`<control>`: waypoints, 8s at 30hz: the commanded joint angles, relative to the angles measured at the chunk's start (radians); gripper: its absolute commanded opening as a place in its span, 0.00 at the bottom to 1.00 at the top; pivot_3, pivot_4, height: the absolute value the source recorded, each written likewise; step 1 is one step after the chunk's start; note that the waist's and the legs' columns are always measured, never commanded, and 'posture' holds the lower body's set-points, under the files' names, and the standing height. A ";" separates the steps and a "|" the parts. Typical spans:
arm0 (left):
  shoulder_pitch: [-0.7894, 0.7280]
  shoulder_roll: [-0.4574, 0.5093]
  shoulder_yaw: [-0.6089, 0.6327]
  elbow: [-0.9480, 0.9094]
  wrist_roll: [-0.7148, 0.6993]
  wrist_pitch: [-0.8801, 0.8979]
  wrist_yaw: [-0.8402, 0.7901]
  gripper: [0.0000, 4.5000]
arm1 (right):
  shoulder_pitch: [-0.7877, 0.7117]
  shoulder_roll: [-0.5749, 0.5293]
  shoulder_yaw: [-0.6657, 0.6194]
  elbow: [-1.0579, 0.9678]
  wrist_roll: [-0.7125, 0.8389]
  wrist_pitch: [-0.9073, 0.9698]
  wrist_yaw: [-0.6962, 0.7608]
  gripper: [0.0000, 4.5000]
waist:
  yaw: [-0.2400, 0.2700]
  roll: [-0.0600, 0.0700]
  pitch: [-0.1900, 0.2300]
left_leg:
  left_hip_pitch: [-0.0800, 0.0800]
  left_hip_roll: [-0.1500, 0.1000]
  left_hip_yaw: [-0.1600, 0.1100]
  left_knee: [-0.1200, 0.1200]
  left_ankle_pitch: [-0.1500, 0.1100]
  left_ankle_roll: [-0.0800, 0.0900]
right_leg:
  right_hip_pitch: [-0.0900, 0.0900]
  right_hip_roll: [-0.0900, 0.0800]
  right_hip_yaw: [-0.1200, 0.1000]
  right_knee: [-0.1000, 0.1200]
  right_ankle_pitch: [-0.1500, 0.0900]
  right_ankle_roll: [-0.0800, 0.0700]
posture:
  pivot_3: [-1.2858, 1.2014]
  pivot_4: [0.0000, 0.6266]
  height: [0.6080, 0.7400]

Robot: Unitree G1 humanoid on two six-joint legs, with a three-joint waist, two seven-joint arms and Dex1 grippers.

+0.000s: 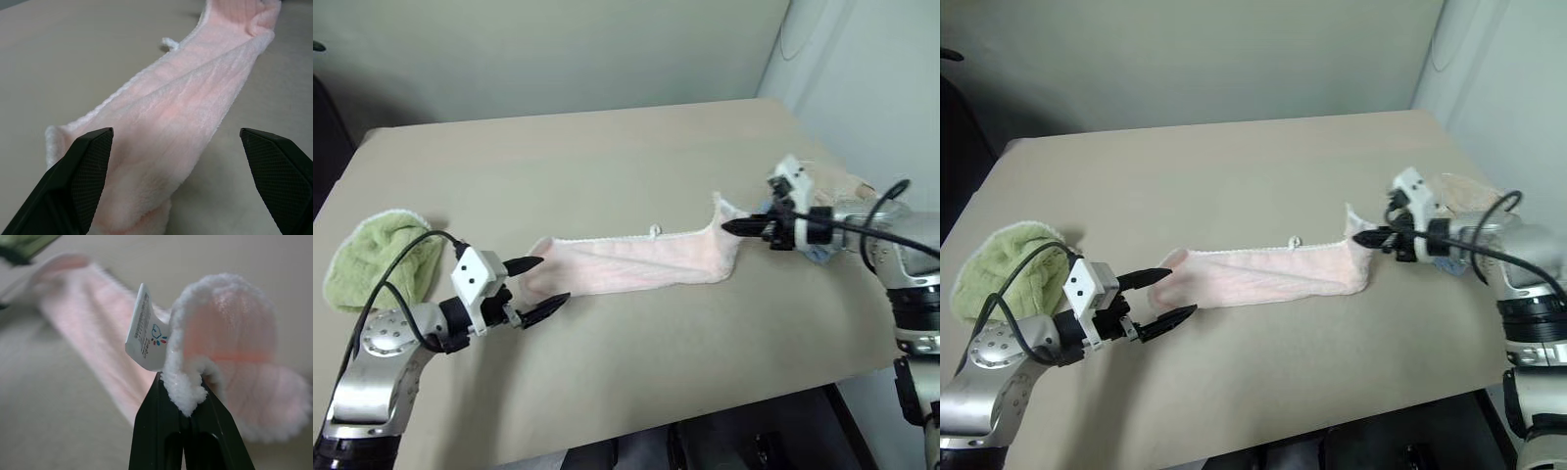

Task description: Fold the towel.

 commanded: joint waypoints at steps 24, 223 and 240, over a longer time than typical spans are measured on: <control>0.040 -0.033 0.000 -0.082 -0.016 0.009 0.058 1.00 | -0.035 0.205 0.028 0.035 -0.049 -0.024 0.047 0.67 | 0.008 -0.001 0.000 | -0.009 0.000 -0.001 0.003 0.005 -0.009 | -0.008 -0.001 -0.002 0.002 0.000 0.000 | 0.52 0.24 1.00; -0.752 -0.378 -0.417 0.331 -0.062 0.455 0.190 0.01 | 0.301 0.260 -0.199 -0.057 -0.010 -0.252 -0.194 0.00 | 0.036 0.001 0.006 | -0.010 -0.005 -0.003 0.007 0.013 -0.009 | -0.005 -0.002 0.001 -0.001 0.007 0.010 | 0.52 0.24 1.00; -0.768 -0.481 -0.428 0.568 0.106 0.404 0.164 0.01 | 0.322 0.299 -0.110 0.126 -0.161 -0.387 -0.221 0.00 | 0.036 0.001 0.001 | -0.001 -0.005 -0.003 0.009 0.009 -0.002 | 0.008 -0.004 0.001 -0.006 0.008 0.011 | 0.52 0.24 1.00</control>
